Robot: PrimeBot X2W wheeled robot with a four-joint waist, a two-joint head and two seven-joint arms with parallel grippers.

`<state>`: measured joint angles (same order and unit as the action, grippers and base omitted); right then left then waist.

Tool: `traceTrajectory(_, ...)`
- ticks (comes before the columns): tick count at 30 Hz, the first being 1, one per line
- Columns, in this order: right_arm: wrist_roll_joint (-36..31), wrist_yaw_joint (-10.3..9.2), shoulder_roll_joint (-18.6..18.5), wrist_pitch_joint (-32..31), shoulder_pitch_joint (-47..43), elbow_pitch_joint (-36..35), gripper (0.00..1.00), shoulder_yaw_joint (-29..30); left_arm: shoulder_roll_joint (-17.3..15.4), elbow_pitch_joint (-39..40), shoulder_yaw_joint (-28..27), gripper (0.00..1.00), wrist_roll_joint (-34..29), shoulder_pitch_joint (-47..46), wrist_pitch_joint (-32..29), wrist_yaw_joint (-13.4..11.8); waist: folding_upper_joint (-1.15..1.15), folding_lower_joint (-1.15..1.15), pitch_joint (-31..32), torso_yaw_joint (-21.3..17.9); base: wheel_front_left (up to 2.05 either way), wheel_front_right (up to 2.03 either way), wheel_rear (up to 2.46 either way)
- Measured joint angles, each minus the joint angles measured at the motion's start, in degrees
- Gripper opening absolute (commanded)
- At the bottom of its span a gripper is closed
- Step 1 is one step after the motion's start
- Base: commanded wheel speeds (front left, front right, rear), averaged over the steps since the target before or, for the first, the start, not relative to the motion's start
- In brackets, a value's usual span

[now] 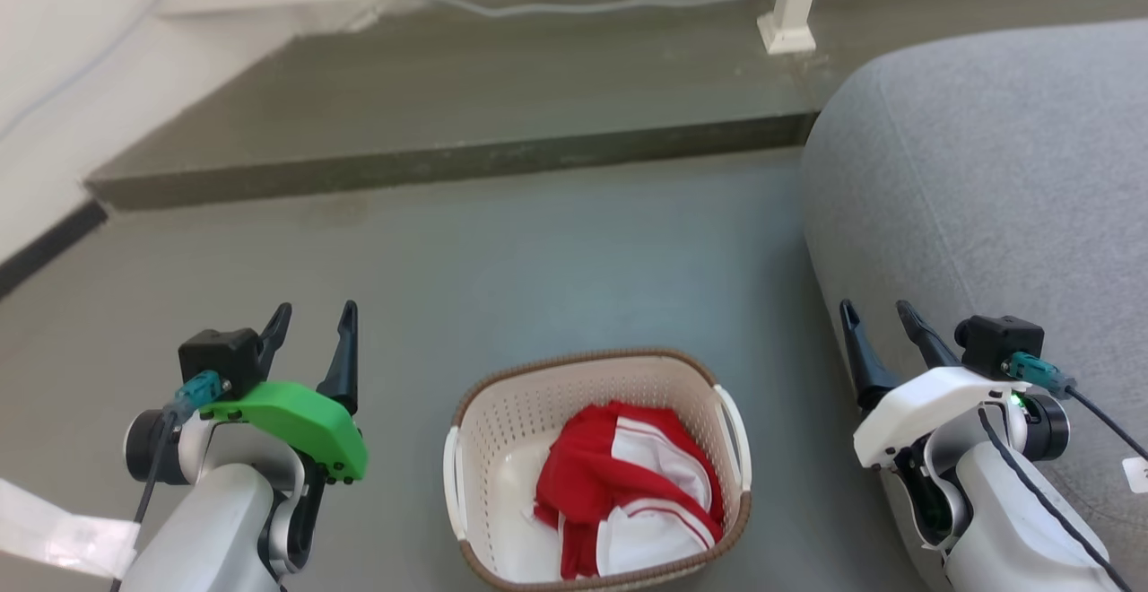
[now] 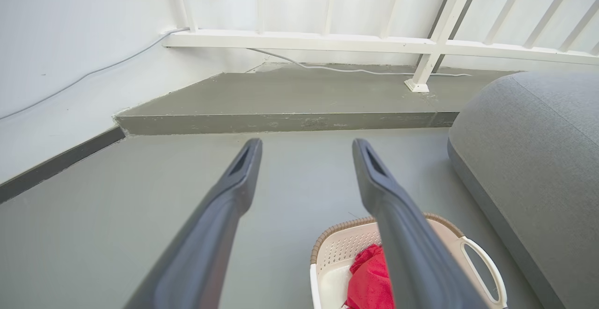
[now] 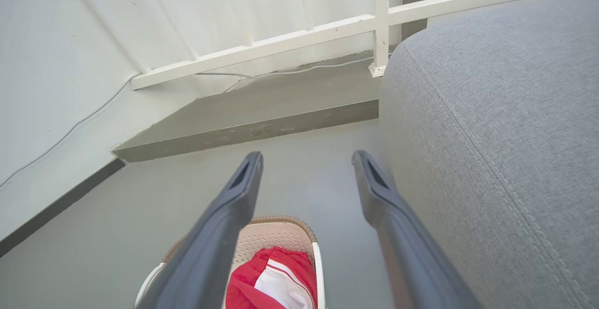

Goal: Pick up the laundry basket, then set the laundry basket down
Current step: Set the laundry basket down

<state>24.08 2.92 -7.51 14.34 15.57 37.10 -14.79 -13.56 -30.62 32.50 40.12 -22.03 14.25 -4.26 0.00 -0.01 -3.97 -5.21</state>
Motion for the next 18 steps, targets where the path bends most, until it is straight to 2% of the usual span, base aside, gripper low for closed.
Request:
traceTrajectory(8,-2.5,-0.56,-0.2,0.0,-2.0,-5.9,1.0,0.1,-0.4,8.6,-2.2,1.0,-3.7,5.6,0.0,-0.9,0.0,0.0,3.8,-0.5,0.0,0.0,0.0)
traceTrajectory(14,-4.0,-0.64,-0.3,0.0,-3.8,-9.9,1.0,0.0,-0.6,13.5,-3.4,1.0,-6.3,10.1,0.0,-1.4,0.0,0.0,4.3,-1.0,0.0,0.0,0.0)
traceTrajectory(18,-4.8,-1.56,-0.3,0.0,-5.6,-12.6,1.0,0.0,-0.6,16.6,-4.7,1.0,-7.4,13.3,0.0,-1.9,0.0,0.0,4.4,-1.3,0.0,0.0,0.0)
